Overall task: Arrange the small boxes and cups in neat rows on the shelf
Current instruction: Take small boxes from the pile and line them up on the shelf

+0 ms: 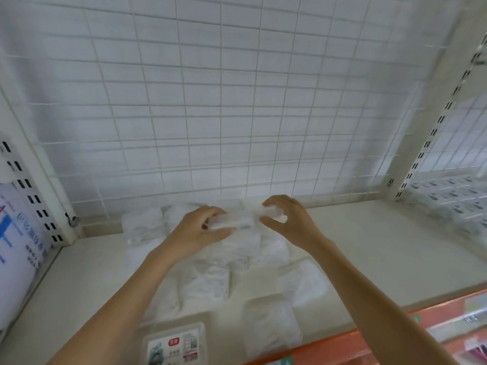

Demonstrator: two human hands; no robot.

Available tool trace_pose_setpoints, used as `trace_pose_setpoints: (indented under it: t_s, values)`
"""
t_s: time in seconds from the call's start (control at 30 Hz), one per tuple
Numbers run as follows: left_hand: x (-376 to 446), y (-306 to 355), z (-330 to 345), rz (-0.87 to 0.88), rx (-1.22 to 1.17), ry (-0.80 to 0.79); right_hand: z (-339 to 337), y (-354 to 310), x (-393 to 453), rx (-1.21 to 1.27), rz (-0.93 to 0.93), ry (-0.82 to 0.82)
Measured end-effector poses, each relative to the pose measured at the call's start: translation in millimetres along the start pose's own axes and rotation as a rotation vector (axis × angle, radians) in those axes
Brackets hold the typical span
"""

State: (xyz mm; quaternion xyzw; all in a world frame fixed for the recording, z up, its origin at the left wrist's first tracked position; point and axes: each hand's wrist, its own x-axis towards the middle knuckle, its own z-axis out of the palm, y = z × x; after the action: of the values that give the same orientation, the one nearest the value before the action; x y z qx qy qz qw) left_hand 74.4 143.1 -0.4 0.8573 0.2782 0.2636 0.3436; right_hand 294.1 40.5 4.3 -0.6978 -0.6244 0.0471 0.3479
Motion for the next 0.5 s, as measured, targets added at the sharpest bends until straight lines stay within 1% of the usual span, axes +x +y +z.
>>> trace_pose_setpoints:
  t_s: [0.1, 0.17, 0.27, 0.33, 0.4, 0.5]
  values:
    - [-6, -1, -8, -0.047, -0.153, 0.163, 1, -11, -2, 0.057, 0.047, 0.046]
    - [-9, -3, -11, -0.064, -0.256, 0.233, 5, -17, -3, 0.130, 0.108, 0.078]
    - [-16, -6, -12, -0.110, -0.377, 0.220, 14, -23, -5, 0.256, 0.198, 0.163]
    - [-21, -9, -9, -0.133, -0.371, 0.207, 21, -26, -7, 0.388, 0.249, 0.200]
    - [-24, -13, -7, -0.150, -0.362, 0.219, 29, -25, -9, 0.489, 0.289, 0.201]
    - [-27, -13, -6, -0.151, -0.452, 0.216, 40, -21, -15, 0.611, 0.346, 0.181]
